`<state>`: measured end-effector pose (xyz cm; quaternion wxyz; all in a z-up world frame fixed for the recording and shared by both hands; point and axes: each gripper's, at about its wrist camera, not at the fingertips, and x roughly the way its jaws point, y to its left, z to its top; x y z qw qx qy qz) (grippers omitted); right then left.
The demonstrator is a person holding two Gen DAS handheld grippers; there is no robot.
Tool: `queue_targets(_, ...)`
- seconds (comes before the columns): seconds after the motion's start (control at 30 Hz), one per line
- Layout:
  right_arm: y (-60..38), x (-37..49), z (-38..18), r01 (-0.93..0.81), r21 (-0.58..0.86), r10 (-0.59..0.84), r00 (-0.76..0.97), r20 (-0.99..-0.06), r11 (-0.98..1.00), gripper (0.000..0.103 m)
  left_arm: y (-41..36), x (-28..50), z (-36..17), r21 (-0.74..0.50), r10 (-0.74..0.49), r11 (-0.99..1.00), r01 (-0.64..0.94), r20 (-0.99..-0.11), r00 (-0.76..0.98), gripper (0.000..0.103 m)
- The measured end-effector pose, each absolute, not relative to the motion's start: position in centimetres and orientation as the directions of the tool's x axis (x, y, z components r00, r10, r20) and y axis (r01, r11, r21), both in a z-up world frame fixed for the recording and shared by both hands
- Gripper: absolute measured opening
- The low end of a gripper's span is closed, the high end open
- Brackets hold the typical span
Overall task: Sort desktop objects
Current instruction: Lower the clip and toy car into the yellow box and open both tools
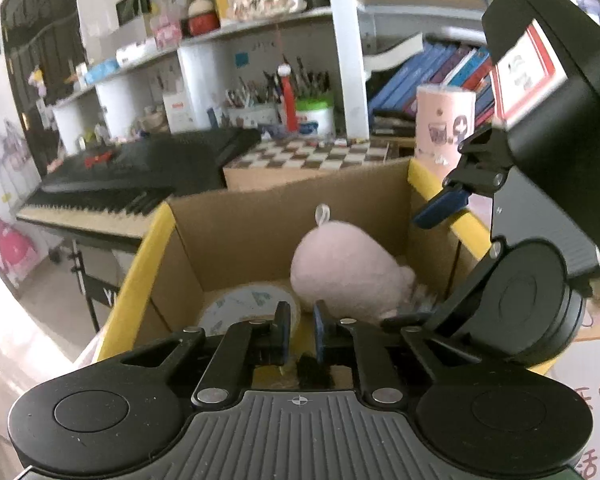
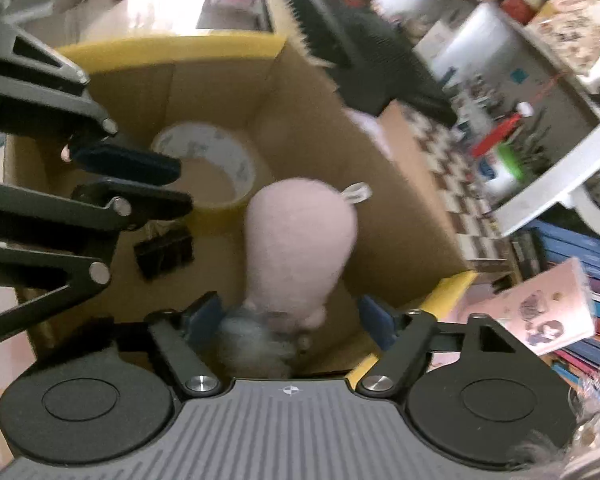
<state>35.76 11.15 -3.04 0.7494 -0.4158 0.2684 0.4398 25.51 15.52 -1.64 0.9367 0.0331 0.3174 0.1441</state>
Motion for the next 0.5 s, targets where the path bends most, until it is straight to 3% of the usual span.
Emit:
queue_targets(0.13, 9.8, 35.4, -1.2, -0.854, -0.378, 0.466, 0.514, -0.720, 0.358, 0.077, 15.0, 24.3, -0.6, 0.156, 0.291, 0.957, -0.246, -0.535, 0.793, 0.019)
queue_targets(0.5, 3.2, 32.3, 4.1, -0.705, -0.266, 0.494, 0.670, -0.554, 0.658, 0.078, 14.9, 19.6, 3.3, 0.109, 0.297, 0.955, -0.277, -0.385, 0.874, 0.063)
